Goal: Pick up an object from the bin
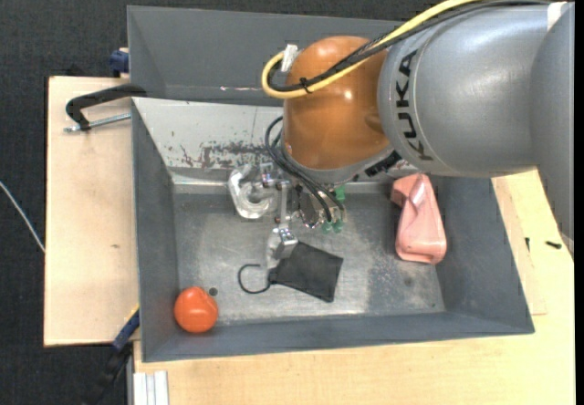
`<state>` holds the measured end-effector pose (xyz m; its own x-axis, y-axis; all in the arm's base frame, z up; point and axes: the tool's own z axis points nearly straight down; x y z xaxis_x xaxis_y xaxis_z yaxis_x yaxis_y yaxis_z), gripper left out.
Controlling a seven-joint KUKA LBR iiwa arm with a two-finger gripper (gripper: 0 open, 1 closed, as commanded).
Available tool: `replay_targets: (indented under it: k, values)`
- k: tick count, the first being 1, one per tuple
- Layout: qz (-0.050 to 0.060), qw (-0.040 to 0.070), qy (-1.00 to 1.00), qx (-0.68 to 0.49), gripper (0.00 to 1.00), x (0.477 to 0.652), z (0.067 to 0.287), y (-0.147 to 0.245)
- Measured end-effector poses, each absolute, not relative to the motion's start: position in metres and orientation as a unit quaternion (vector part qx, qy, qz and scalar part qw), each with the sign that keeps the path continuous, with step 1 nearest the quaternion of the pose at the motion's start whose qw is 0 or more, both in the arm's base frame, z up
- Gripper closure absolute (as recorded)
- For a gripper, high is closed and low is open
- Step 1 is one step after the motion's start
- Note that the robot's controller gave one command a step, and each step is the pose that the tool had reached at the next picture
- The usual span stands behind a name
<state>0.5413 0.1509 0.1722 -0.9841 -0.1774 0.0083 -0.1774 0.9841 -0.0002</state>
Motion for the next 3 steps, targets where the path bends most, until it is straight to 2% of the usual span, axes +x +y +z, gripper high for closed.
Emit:
replay_targets:
  k: [1,2,3]
  values:
    - [-0.001,-0.002,-0.98,0.199,0.0,0.533,0.202,0.143]
    - [-0.001,-0.006,-0.976,0.218,0.0,0.525,0.173,0.134]
    - [-0.001,0.001,-0.968,0.253,0.0,0.504,0.135,0.1]
